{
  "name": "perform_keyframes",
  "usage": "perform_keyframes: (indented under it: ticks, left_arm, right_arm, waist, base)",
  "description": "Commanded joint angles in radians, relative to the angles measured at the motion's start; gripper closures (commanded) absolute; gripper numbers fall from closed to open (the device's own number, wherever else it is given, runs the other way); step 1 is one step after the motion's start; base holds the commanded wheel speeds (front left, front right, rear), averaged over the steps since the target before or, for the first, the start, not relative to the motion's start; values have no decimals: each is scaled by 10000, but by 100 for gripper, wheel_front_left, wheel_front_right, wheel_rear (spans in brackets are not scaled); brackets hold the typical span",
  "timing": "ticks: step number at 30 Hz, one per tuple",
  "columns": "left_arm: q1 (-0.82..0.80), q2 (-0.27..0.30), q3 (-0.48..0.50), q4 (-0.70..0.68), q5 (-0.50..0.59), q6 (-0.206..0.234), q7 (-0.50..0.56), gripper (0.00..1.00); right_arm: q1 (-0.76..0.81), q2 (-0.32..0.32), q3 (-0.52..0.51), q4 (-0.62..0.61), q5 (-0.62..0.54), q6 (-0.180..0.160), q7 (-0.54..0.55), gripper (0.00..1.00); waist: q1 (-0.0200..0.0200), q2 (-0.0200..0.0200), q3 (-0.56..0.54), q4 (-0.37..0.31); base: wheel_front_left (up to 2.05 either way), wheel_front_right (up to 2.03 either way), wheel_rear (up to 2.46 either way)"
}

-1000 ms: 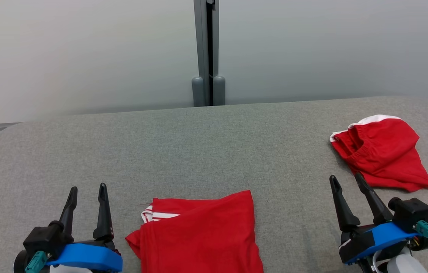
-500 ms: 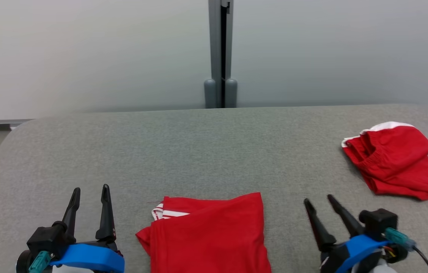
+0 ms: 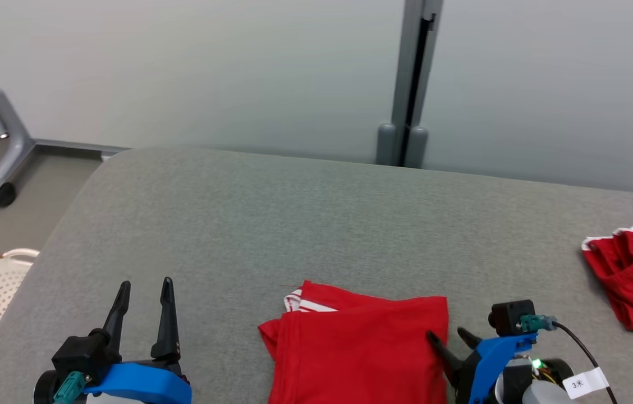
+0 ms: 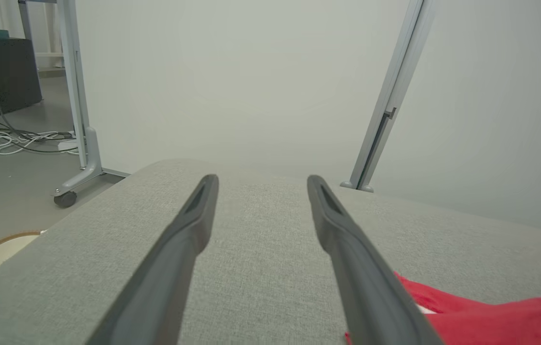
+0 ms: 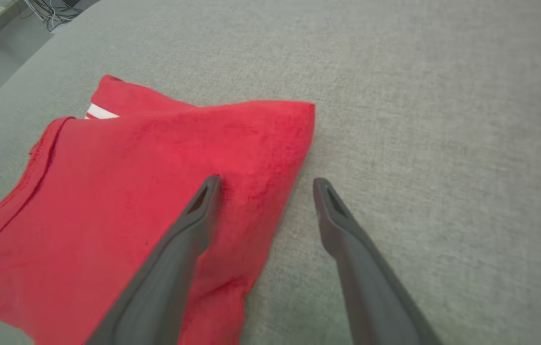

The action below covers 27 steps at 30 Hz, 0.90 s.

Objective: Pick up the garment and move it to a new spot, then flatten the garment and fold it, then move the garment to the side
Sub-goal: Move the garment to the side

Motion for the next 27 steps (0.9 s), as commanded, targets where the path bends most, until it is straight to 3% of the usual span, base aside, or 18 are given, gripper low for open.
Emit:
perform_keyframes:
  ticks: [1,12,13,14,15,17,27]
  left_arm:
    - [-60,35,5,11,-20,-26,-41,0]
    - [15,133,16,82,-78,-29,-41,0]
    - [-4,135,28,87,-86,-29,-41,0]
    - [-9,142,59,82,-97,-29,-41,0]
    - [-10,139,68,69,-99,-29,-41,0]
    - [-6,124,75,62,-103,-29,-41,0]
    - [-87,71,-45,-64,-97,-30,-41,0]
  right_arm:
    - [-100,37,-46,111,32,1,67,0]
    - [-298,206,-115,1813,244,-11,1138,0]
    - [-340,205,-121,1896,272,-11,1108,9]
    - [-386,219,-148,1952,325,-13,1049,49]
    - [-414,227,-144,1995,346,-13,1042,55]
    - [-499,246,-99,1993,431,-13,899,100]
    - [-1228,-93,135,1402,829,-7,-148,100]
  waist:
    - [1,0,111,149]
    - [1,0,162,638]
    - [1,0,174,626]
    - [1,0,186,592]
    - [1,0,195,557]
    - [1,0,212,474]
    - [1,0,206,-271]
  base:
    - [0,0,0]
    - [0,0,0]
    - [0,0,0]
    - [0,0,0]
    - [0,0,0]
    - [0,0,0]
    - [0,0,0]
